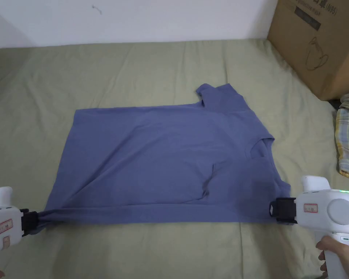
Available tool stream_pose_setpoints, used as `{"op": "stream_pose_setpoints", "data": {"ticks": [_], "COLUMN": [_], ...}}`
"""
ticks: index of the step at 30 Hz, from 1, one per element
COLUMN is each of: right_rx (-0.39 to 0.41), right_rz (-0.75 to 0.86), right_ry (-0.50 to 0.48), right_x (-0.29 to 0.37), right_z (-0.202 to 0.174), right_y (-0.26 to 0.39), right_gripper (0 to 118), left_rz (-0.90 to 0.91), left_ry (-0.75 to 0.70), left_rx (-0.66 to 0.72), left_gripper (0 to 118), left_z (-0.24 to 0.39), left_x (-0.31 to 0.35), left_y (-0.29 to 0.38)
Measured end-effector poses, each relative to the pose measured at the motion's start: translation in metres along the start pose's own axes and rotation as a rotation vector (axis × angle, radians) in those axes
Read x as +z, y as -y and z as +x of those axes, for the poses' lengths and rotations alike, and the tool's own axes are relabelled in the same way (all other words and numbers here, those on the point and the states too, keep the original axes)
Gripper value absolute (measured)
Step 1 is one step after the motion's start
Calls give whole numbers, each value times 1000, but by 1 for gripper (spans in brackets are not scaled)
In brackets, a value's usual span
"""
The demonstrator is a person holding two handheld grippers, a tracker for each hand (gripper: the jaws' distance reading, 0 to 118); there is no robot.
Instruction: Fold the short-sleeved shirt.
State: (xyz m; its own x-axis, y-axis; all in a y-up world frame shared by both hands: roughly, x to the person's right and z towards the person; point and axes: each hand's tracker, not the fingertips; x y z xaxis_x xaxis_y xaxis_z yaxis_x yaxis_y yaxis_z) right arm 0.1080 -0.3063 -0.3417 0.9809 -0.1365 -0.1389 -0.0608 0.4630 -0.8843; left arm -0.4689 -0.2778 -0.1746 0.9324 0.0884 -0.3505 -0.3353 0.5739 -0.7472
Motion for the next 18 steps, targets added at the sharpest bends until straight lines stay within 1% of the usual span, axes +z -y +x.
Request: {"op": "stream_pose_setpoints", "data": {"ticks": [1,2,4,9,12,15,18], "right_rx": [-5,-7,28,57,28,-23,-18], "right_rz": [-16,-27,-12,56,104,136,145], "right_ry": [-29,-43,0,2,10,-39,-28], "right_x": [-5,-8,-5,23,33,37,32], "right_z": [0,-1,-7,-9,-5,2,-2], "right_y": [1,3,4,-11,-33,-65,-96], "right_gripper": [24,6,6,5,5,5,5], "left_rz": [-3,-5,-9,-1,16,46,71], "left_ry": [1,2,-1,-9,-17,-17,-30], "left_rx": [2,3,0,-23,-44,-66,-101], "left_gripper": [3,3,3,3,3,3,3], "left_z": [0,0,0,2,5,13,21], "left_x": [0,0,0,6,11,17,12], "left_y": [0,0,0,-9,-24,-49,-80]}}
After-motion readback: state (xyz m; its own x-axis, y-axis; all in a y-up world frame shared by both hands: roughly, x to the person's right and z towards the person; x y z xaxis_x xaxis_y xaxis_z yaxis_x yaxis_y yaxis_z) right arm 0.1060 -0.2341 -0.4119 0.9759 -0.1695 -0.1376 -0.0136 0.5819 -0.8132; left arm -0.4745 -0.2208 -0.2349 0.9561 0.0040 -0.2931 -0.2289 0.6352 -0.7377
